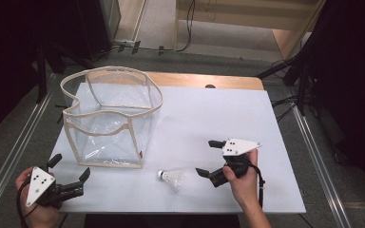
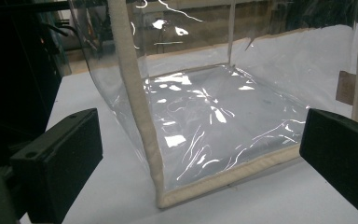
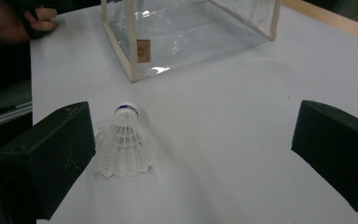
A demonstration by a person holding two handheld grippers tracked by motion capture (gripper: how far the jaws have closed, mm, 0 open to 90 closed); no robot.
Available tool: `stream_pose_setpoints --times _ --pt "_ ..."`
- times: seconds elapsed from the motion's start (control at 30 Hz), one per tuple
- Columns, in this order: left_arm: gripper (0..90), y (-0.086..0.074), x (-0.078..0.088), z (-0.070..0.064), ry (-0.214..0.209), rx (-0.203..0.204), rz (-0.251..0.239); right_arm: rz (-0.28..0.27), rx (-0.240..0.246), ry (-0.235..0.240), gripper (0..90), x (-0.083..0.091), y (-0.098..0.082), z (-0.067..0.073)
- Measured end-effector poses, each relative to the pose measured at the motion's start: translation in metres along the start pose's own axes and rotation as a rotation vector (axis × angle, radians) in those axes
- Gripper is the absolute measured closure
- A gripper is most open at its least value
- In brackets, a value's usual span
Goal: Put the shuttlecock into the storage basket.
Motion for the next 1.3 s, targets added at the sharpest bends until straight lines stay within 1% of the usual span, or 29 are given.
stream_pose_setpoints --times 0.03,0.07,0.13,0.17,0.2,0.23,0.27,0.3,0.37,0.4,0.47,0.63,0.67,0.73,0.77,0.8,0.83,0.9,0.93,0.97,1.0,1.1,1.13,1.17,1.2,1.23,1.27,1.3 --pt "0.0 0.000 0.000 0.000 0.000 0.000 0.000 0.000 0.000 0.000 0.0 0.000 0.000 0.000" --pt "0.0 0.000 0.000 0.000 -0.001 0.000 0.000 0.015 0.002 0.005 0.0 -0.005 -0.001 0.001" --pt "0.0 0.000 0.000 0.000 0.000 -0.001 -0.002 0.034 0.002 0.010 0.0 -0.009 -0.004 0.002" --pt "0.0 0.000 0.000 0.000 0.000 -0.001 -0.002 0.034 0.002 0.010 0.0 -0.009 -0.004 0.002" --pt "0.0 0.000 0.000 0.000 -0.001 -0.004 -0.002 0.070 0.010 0.015 0.0 -0.015 -0.007 0.003" --pt "0.0 0.000 0.000 0.000 -0.001 -0.004 -0.002 0.084 0.013 0.019 0.0 -0.017 -0.008 0.004" --pt "0.0 0.000 0.000 0.000 -0.001 -0.004 -0.002 0.084 0.013 0.019 0.0 -0.017 -0.008 0.004" --pt "0.0 0.000 0.000 0.000 -0.002 -0.004 -0.001 0.123 0.028 0.014 0.0 -0.022 -0.012 0.006" --pt "0.0 0.000 0.000 0.000 -0.002 -0.004 -0.002 0.135 0.027 0.031 0.0 -0.027 -0.014 0.008" --pt "0.0 0.000 0.000 0.000 -0.002 -0.004 -0.002 0.135 0.027 0.031 0.0 -0.027 -0.014 0.008" --pt "0.0 0.000 0.000 0.000 -0.004 -0.002 -0.003 0.150 0.016 0.049 0.0 -0.032 -0.019 0.010" --pt "0.0 0.000 -0.001 0.000 -0.007 0.004 -0.003 0.179 0.012 0.055 0.0 -0.038 -0.024 0.011" --pt "0.0 0.000 -0.001 0.000 -0.008 0.003 -0.003 0.196 0.008 0.065 0.0 -0.041 -0.027 0.012" --pt "0.0 0.000 -0.001 0.000 -0.008 0.004 -0.003 0.201 0.008 0.072 0.0 -0.042 -0.028 0.013" --pt "0.0 0.000 -0.001 0.000 -0.009 0.003 -0.003 0.219 0.008 0.084 0.0 -0.046 -0.032 0.014" --pt "0.0 0.000 -0.001 0.000 -0.009 0.003 -0.003 0.219 0.008 0.084 0.0 -0.046 -0.032 0.014" --pt "0.0 0.000 -0.001 -0.001 -0.011 0.002 -0.003 0.235 0.006 0.091 0.0 -0.050 -0.034 0.016" --pt "0.0 0.000 -0.001 0.000 -0.010 0.003 -0.003 0.246 0.000 0.095 0.0 -0.052 -0.036 0.017" --pt "0.0 0.000 -0.001 0.000 -0.011 0.004 -0.003 0.243 0.003 0.103 5.2 -0.054 -0.036 0.017" --pt "0.0 0.001 -0.001 0.000 -0.012 0.004 -0.004 0.240 -0.009 0.096 14.5 -0.054 -0.036 0.017" --pt "0.0 0.001 -0.001 0.000 -0.013 0.005 -0.004 0.237 -0.018 0.086 15.5 -0.054 -0.037 0.016" --pt "0.0 0.001 -0.001 0.000 -0.013 0.005 -0.004 0.240 -0.026 0.098 15.5 -0.055 -0.038 0.016" --pt "0.0 0.001 -0.001 0.000 -0.013 0.005 -0.004 0.253 -0.025 0.109 17.2 -0.058 -0.040 0.016" --pt "0.0 0.001 -0.001 0.000 -0.013 0.005 -0.004 0.259 -0.025 0.108 19.1 -0.060 -0.041 0.017" --pt "0.0 0.001 -0.001 0.000 -0.013 0.005 -0.004 0.259 -0.025 0.108 19.1 -0.060 -0.041 0.017" --pt "0.0 0.000 -0.001 0.000 -0.012 0.003 -0.002 0.262 -0.020 0.111 22.7 -0.063 -0.042 0.018" --pt "0.0 0.000 -0.001 0.000 -0.012 0.002 -0.002 0.267 -0.026 0.109 23.4 -0.064 -0.042 0.018" --pt "0.0 0.001 -0.001 0.000 -0.011 0.001 -0.003 0.267 -0.018 0.100 24.0 -0.066 -0.042 0.018"
Point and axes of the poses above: each handheld gripper's, and its own axes: x roughly backward along the jaws, y roughly out of its top, z roughly to its left, the point moved 9 cm from there along -x, roughly forward along the jaws, and after that the axes turned 9 degrees about y, right-handed, at the moved point
